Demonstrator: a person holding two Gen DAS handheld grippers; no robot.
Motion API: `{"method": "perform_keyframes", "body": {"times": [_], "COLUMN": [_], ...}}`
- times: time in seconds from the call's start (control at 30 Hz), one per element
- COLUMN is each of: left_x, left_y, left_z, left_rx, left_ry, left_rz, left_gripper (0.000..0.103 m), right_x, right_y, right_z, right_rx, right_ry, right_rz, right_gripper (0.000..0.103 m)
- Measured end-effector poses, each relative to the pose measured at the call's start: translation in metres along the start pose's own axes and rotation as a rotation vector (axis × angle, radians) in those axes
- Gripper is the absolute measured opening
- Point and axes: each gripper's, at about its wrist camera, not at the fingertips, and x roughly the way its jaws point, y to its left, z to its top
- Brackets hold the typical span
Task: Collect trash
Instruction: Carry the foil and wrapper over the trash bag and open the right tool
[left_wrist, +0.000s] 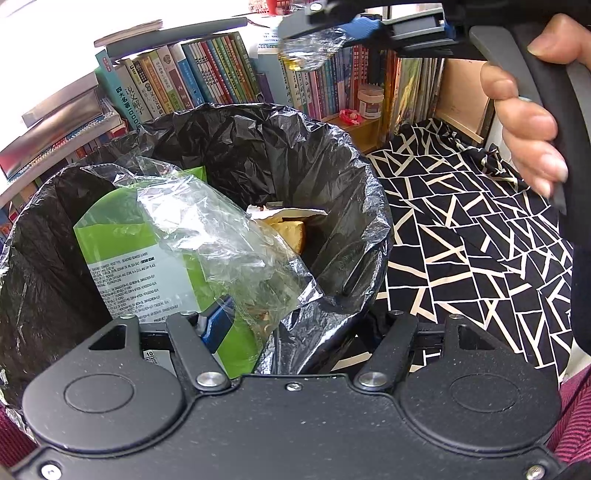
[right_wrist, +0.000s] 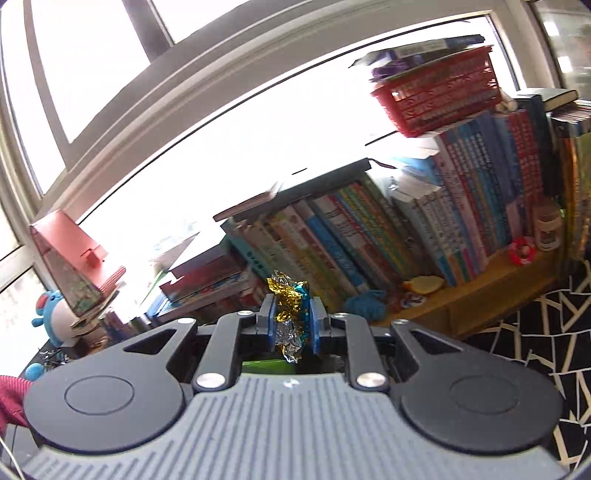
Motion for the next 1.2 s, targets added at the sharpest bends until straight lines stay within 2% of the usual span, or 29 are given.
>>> {"method": "perform_keyframes", "body": {"times": [0.13, 0.4, 0.5, 0.57, 0.63, 0.67, 0.97, 1.2], "left_x": [0.0, 0.0, 0.0, 0.0, 0.0, 0.0, 0.0, 0.0], "left_y": [0.0, 0.0, 0.0, 0.0, 0.0, 0.0, 0.0, 0.0], "left_z": [0.0, 0.0, 0.0, 0.0, 0.0, 0.0, 0.0, 0.0], "left_rx": [0.001, 0.001, 0.001, 0.002, 0.001, 0.001, 0.002, 0.001], "left_ry": [0.0, -0.002, -0.002, -0.002, -0.002, -0.002, -0.002, -0.002], "left_rz": [0.0, 0.001, 0.0, 0.001, 0.001, 0.0, 0.001, 0.001], "left_gripper": [0.066, 0.066, 0.066, 0.066, 0.067, 0.067, 0.067, 0.067], "right_x": [0.005, 0.01, 0.011, 0.012, 0.013, 0.013, 0.013, 0.01], "right_y": [0.008, 0.006, 0.008, 0.008, 0.008, 0.008, 0.007, -0.006], "right_z": [-0.006, -0.015, -0.016, -0.017, -0.017, -0.017, -0.017, -0.015], "right_rx": [-0.018, -0.014, -0.025, -0.028, -0.03, -0.03, -0.028, 0.005], "right_ry": [0.022, 0.056, 0.062, 0.066, 0.067, 0.068, 0.065, 0.027], "right_rz": [0.046, 0.055, 0.054, 0.052, 0.05, 0.049, 0.042, -0.019], "right_gripper": [0.026, 0.029, 0.034, 0.043, 0.056, 0.059, 0.068, 0.073]}}
